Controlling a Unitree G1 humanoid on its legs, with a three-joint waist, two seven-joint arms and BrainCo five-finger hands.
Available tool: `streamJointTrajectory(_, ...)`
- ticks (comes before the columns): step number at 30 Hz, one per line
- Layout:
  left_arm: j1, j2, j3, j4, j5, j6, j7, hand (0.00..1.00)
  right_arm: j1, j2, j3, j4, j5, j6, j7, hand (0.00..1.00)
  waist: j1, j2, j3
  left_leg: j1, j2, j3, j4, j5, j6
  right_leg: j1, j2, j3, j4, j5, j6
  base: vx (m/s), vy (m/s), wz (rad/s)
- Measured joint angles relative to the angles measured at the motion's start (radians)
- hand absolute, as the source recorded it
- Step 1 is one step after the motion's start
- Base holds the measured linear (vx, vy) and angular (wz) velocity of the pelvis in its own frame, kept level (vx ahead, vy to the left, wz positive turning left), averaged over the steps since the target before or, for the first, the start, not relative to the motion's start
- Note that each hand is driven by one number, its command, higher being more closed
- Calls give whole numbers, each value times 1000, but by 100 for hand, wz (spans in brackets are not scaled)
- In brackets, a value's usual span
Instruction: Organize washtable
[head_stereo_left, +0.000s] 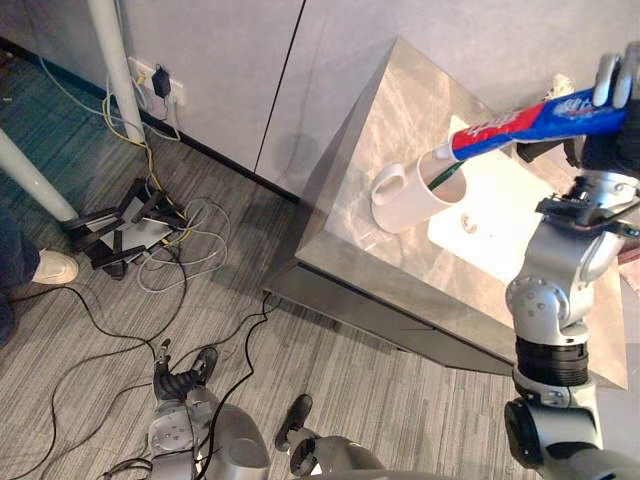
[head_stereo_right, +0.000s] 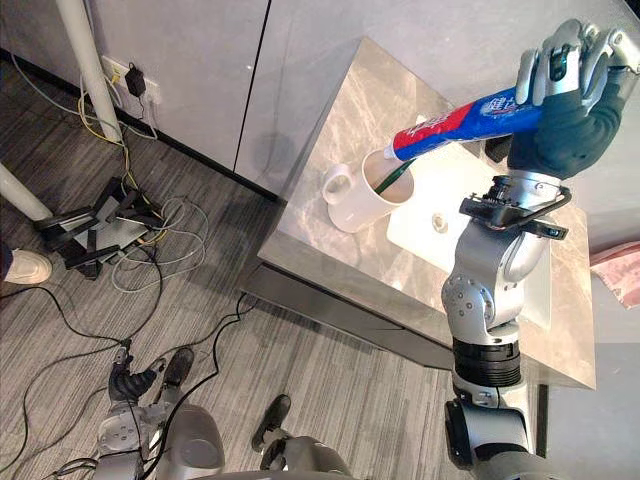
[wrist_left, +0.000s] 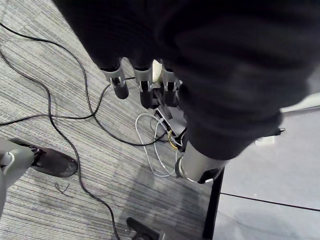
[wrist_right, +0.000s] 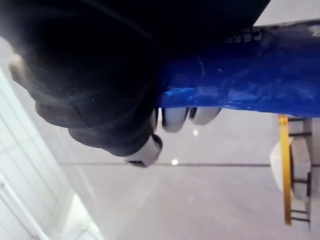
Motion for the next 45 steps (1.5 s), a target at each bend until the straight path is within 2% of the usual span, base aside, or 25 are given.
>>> streamJointTrajectory(6, 1, 0, -3, -29, 0, 0, 0, 0, 0, 30, 13, 3, 1, 3, 0, 100, 2, 0, 0, -1, 0, -1, -1, 0, 0, 0, 0, 0, 0, 0, 0, 0, 0, 0)
streamJointTrajectory(14, 1, -1, -4, -113, 0, -2, 1, 0, -7, 29, 16, 31, -1, 4, -7, 100, 6, 0, 0, -5, 1, -10, -4, 0, 0, 0, 1, -9, 0, 0, 0, 0, 0, 2)
streamJointTrajectory(17, 2, 0, -5, -117, 0, -2, 1, 0, -33, 25, -5, 71, -1, 5, -31, 100, 9, 0, 0, -7, 2, -15, -4, 4, 5, 0, 2, -12, 0, 1, -2, 0, 0, 4)
streamJointTrajectory(19, 2, 0, -8, -119, 0, -2, 1, 0, -56, 14, -27, 89, -1, 5, -43, 100, 16, 3, 0, -7, 10, -14, -3, 4, 5, -1, 7, -12, 0, 13, -17, 0, 0, -2)
streamJointTrajectory(24, 8, 0, -32, -121, -1, -9, 0, 0, -152, -73, -59, 91, -1, -1, -62, 100, 30, 6, 1, -7, 15, -18, -2, 5, 4, -1, 10, -15, 0, 27, -11, 1, 1, -1)
streamJointTrajectory(27, 8, 0, -54, -121, -3, -10, -1, 0, -175, -92, -57, 91, -4, -3, -70, 100, 37, 6, 1, -9, 15, -22, -2, 4, 5, 0, 10, -17, 1, 31, -12, 9, 11, 3)
streamJointTrajectory(30, 7, 0, -77, -121, -4, -11, -1, 0, -176, -93, -55, 91, -5, -3, -76, 100, 54, 9, 3, -11, 15, -25, -2, 3, 6, -1, 10, -20, 1, 31, -12, 9, 7, 6)
streamJointTrajectory(31, 9, -1, -91, -121, -7, -11, -5, 0, -176, -92, -52, 91, -5, -2, -76, 100, 55, 20, 0, -20, 15, -33, -2, 3, 6, -1, 11, -34, 2, 32, -12, 11, 7, 17)
streamJointTrajectory(34, 12, 0, -90, -121, -22, -12, -12, 0, -175, -92, -43, 91, -5, 0, -76, 100, 61, 25, 1, -20, 16, -33, -1, 3, 6, -1, 16, -44, 2, 32, -12, 6, 0, 5)
streamJointTrajectory(45, 12, 0, -94, -121, -23, -12, -22, 0, -165, -91, -43, 91, -7, 3, -76, 100, 59, 27, 2, -27, 19, -31, 15, -7, 5, -2, 19, -43, 1, 32, -12, 0, 0, 0)
